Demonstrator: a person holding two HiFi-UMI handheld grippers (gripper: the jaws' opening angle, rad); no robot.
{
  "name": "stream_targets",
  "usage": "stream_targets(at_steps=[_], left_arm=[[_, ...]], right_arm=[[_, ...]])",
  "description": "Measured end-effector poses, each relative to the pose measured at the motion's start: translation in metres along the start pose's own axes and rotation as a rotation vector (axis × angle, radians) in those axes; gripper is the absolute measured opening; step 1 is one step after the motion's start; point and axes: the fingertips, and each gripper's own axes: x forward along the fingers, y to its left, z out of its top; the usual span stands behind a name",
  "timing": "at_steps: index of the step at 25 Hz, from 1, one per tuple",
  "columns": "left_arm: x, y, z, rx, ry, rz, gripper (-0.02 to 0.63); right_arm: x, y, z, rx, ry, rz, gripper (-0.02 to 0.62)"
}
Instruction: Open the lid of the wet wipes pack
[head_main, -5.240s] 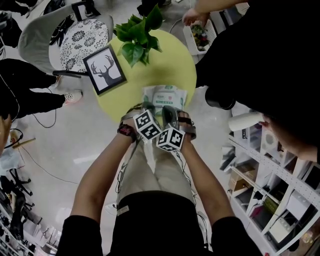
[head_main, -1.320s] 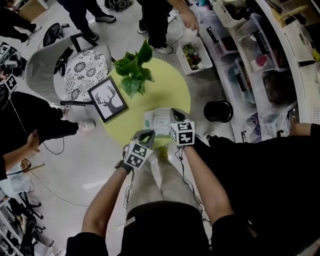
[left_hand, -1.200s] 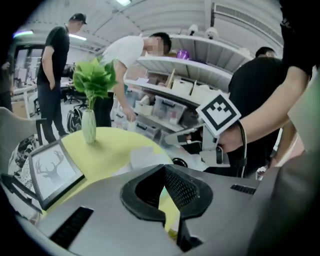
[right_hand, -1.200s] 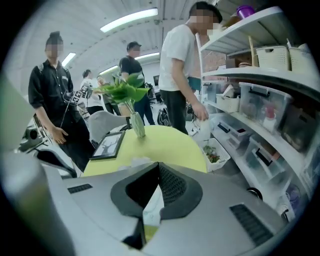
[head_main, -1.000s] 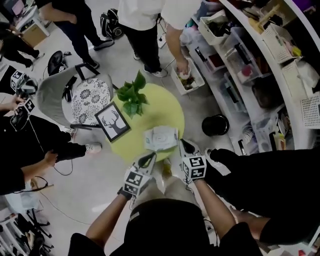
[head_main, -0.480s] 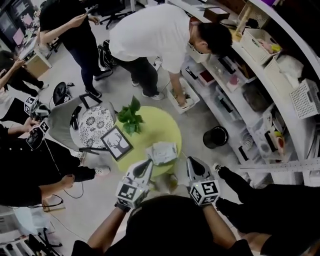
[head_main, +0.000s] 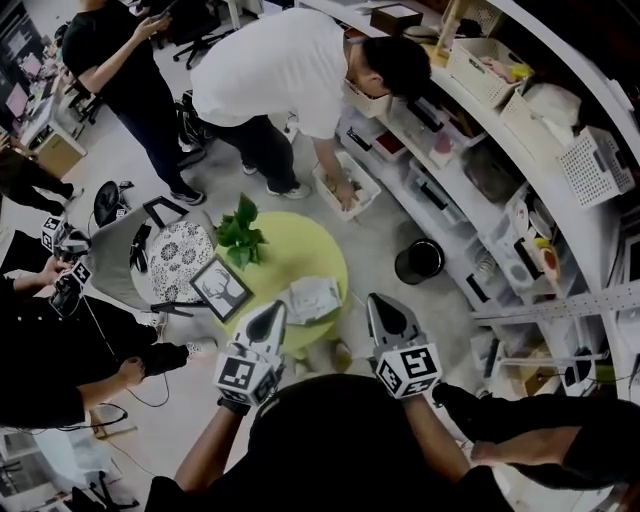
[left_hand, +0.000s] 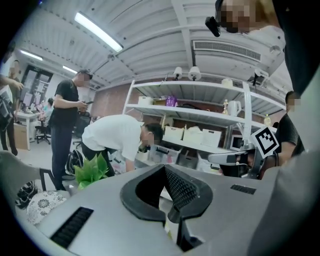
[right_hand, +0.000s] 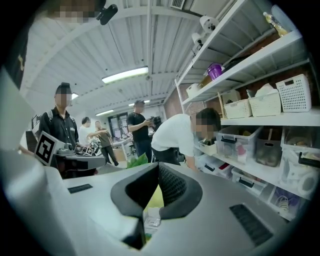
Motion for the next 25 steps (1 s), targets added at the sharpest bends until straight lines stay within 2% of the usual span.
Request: stream_targets(at_steps=[12,20,25], left_arm=[[0.005,-0.013,0.018,0.028,-0.03,-0.008,0.018],[0.008,-0.021,0.012,0.06,-0.011,-0.048,0.018],[0.008,-0.023,0.005,0.036,0.001,-0.035,0.018]], right_arm=[[-0.008,-0.004,0.013,-0.014,-0.037,0.003,0.002],[-0.015,-0.004,0.008,-0.017,-0.034,0.0,0.002],[-0.022,-0.007,0.006,-0.028,-0.03,-0.003,0.002]])
